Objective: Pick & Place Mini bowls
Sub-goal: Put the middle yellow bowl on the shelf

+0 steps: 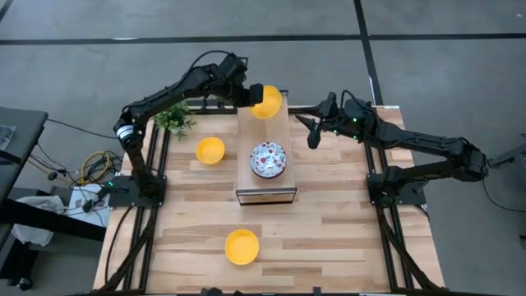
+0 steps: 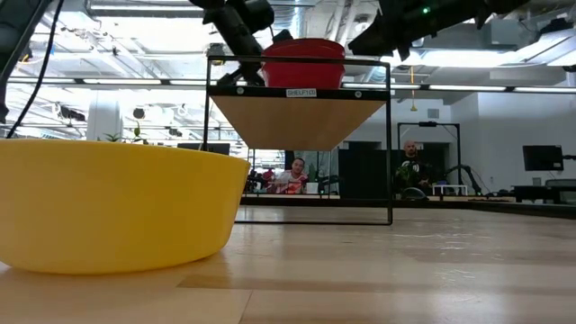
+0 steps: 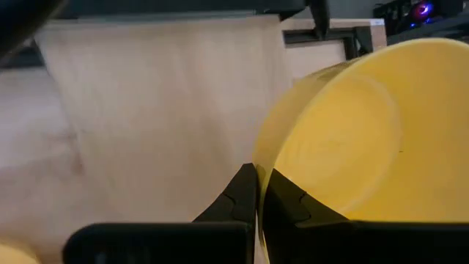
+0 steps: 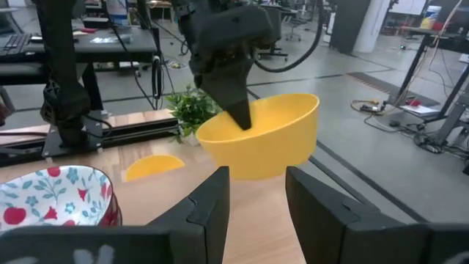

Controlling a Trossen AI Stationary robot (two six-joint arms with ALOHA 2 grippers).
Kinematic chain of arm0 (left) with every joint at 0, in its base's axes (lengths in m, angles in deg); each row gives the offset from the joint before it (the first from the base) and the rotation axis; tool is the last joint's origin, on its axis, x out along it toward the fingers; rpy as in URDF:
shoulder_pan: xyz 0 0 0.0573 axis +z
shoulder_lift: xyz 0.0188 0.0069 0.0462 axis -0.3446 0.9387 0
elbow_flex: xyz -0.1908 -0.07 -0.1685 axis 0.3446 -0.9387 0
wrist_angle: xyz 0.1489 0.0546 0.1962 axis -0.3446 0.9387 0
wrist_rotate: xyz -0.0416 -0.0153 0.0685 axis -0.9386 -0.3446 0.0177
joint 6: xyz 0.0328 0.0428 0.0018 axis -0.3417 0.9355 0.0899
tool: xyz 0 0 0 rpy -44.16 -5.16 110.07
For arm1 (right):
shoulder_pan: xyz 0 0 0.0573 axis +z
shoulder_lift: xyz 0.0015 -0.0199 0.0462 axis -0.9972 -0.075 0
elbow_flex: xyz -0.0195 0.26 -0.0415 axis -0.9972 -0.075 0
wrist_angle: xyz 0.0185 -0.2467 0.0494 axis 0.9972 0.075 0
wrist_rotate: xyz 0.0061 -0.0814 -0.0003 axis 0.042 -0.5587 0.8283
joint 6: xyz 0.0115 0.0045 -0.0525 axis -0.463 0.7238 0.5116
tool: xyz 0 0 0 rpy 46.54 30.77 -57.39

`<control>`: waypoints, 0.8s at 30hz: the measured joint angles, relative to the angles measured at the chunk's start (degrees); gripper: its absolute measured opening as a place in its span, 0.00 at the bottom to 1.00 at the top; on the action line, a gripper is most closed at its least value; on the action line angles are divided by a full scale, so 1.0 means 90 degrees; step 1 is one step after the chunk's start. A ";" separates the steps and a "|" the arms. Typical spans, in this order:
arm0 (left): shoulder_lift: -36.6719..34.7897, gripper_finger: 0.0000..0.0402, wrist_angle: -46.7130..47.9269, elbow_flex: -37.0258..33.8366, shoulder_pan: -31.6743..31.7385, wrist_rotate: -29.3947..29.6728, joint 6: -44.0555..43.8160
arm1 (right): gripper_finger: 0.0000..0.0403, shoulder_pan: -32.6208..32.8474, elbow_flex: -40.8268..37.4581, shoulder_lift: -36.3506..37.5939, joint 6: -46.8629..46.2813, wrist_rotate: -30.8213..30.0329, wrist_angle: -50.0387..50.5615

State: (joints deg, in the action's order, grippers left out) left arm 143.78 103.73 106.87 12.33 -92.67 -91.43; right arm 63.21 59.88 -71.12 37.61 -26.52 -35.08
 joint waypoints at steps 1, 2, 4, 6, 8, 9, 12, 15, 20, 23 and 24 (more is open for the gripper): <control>0.0062 0.01 0.0100 0.0111 -0.0001 0.0055 0.0118 | 0.31 -0.0014 0.0000 0.0000 0.0000 0.0000 0.0000; 0.0132 0.01 0.0278 0.0230 0.0005 0.0121 0.0163 | 0.31 -0.0024 0.0000 0.0000 -0.0001 -0.0001 0.0004; 0.0282 0.01 0.0652 0.0475 0.0024 0.0173 0.0256 | 0.31 -0.0030 0.0000 0.0000 0.0000 -0.0003 0.0030; 0.0449 0.01 0.0968 0.0767 0.0090 0.0204 0.0453 | 0.31 -0.0028 0.0000 0.0000 0.0000 -0.0003 0.0051; 0.0571 0.01 0.1251 0.1011 0.0152 0.0226 0.0471 | 0.31 -0.0028 0.0000 0.0000 0.0000 -0.0002 0.0078; 0.0624 0.01 0.1360 0.1117 0.0178 0.0236 0.0475 | 0.31 -0.0029 0.0000 0.0000 0.0000 -0.0002 0.0101; 0.0778 0.01 0.1512 0.1274 0.0172 0.0275 0.0485 | 0.31 -0.0057 0.0000 0.0000 0.0000 -0.0005 0.0149; 0.0910 0.01 0.1503 0.1314 0.0128 0.0244 0.0488 | 0.31 -0.0059 0.0000 0.0000 -0.0001 -0.0007 0.0151; 0.1070 0.01 0.1506 0.1314 0.0126 0.0209 0.0496 | 0.31 -0.0059 0.0000 0.0000 0.0000 -0.0011 0.0160; 0.1075 0.01 0.1506 0.1314 0.0114 0.0199 0.0507 | 0.31 -0.0059 0.0000 0.0000 -0.0002 -0.0051 0.0163; 0.1076 0.01 0.1506 0.1314 0.0105 0.0197 0.0507 | 0.31 -0.0059 0.0000 0.0000 -0.0001 -0.0051 0.0164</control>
State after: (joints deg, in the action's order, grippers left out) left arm 153.46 117.28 118.70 13.28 -90.90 -86.87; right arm 62.67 59.88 -71.12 37.60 -26.98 -33.60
